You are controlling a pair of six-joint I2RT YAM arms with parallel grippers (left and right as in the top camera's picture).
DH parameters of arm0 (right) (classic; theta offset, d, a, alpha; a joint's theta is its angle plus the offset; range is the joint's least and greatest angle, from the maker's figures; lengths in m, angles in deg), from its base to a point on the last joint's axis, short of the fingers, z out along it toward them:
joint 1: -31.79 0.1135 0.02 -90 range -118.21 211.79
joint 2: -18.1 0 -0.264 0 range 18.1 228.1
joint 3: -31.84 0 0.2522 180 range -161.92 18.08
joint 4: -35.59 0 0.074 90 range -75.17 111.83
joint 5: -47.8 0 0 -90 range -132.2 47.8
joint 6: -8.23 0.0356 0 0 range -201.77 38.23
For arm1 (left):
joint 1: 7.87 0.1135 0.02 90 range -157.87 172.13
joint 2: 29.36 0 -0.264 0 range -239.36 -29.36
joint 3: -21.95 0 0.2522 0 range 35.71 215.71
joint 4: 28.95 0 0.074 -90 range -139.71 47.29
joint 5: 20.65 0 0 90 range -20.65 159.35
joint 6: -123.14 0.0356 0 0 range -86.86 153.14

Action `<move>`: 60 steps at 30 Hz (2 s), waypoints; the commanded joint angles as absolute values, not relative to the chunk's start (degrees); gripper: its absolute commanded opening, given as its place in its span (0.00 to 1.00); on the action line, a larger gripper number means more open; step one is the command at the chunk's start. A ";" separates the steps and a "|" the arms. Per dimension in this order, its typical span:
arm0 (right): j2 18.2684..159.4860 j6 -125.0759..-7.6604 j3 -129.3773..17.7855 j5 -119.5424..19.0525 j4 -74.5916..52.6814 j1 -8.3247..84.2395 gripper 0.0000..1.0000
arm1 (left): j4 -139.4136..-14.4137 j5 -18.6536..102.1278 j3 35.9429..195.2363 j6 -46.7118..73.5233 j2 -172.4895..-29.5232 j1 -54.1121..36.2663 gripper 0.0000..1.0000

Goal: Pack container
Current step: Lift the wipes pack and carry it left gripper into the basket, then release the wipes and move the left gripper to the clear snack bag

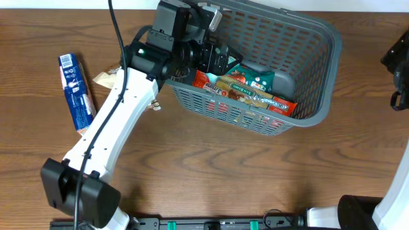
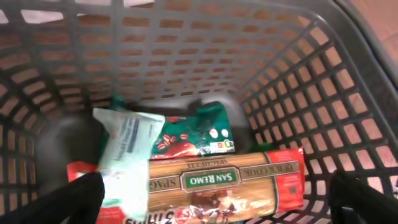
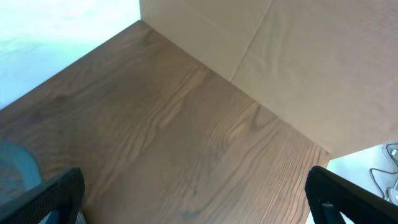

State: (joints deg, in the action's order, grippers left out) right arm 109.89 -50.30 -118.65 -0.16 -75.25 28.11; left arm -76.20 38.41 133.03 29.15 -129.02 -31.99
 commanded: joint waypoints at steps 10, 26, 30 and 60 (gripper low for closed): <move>109.98 -49.21 -118.62 0.82 -75.38 27.70 0.99 | -83.85 62.00 138.23 23.71 -118.59 -26.90 0.99; 109.98 -49.23 -118.62 0.82 -75.38 27.70 0.99 | -102.43 76.88 135.28 9.00 -118.33 -9.13 0.99; 109.98 -49.21 -118.62 0.82 -75.38 27.70 0.99 | -101.82 76.88 133.49 9.02 -121.58 -8.58 0.99; 109.98 -49.23 -118.62 0.82 -75.38 27.70 0.99 | -95.13 67.35 130.98 8.91 -150.13 -8.41 0.99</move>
